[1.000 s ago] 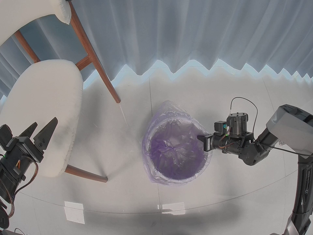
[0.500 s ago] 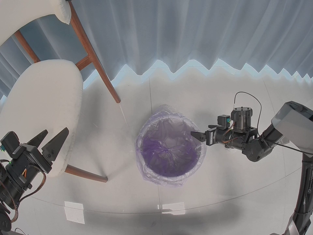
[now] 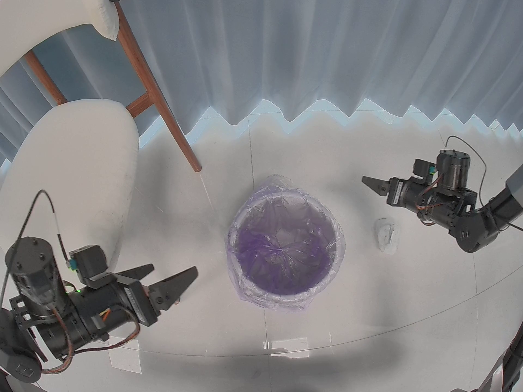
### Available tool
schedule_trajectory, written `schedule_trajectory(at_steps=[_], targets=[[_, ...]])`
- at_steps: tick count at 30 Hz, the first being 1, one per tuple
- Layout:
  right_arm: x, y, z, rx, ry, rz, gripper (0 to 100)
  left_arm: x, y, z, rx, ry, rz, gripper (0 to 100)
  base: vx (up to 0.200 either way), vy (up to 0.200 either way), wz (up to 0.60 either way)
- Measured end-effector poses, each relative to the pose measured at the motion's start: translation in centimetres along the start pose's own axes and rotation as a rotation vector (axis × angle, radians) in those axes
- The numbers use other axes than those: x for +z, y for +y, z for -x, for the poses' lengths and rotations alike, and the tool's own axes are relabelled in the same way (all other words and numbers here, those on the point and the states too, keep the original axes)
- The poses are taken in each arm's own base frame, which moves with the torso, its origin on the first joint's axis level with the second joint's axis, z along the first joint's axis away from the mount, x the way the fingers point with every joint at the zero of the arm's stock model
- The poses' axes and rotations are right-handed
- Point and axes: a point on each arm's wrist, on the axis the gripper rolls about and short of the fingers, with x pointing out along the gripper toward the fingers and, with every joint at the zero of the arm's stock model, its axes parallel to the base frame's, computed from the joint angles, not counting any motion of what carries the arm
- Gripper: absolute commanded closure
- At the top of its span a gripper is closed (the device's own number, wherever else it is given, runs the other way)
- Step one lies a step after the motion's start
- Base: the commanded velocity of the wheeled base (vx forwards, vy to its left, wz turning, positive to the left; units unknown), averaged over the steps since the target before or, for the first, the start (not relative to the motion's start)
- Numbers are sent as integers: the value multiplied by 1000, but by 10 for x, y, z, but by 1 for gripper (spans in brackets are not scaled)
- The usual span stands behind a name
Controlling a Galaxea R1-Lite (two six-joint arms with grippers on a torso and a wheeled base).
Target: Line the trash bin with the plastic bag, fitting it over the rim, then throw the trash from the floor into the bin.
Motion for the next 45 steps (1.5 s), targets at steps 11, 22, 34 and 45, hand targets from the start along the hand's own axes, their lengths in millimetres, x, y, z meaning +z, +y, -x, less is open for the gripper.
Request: schedule_trajectory(at_steps=[11,22,34,45], targets=[[15,-24,59,-114,-89,-77,0,-46,3,-65,87,249,68,0,0,0,0],[30,-39,80,-169,-207,-150,0,-89,36,-135,171,136,86,0,0,0,0],[29,-43,87,-195,-228,-177,0,-123,85,-147,269,175,82,0,0,0,0],[28,-43,89,-200,-228,-178,0,-122,95,-185,245,90,81,0,0,0,0]])
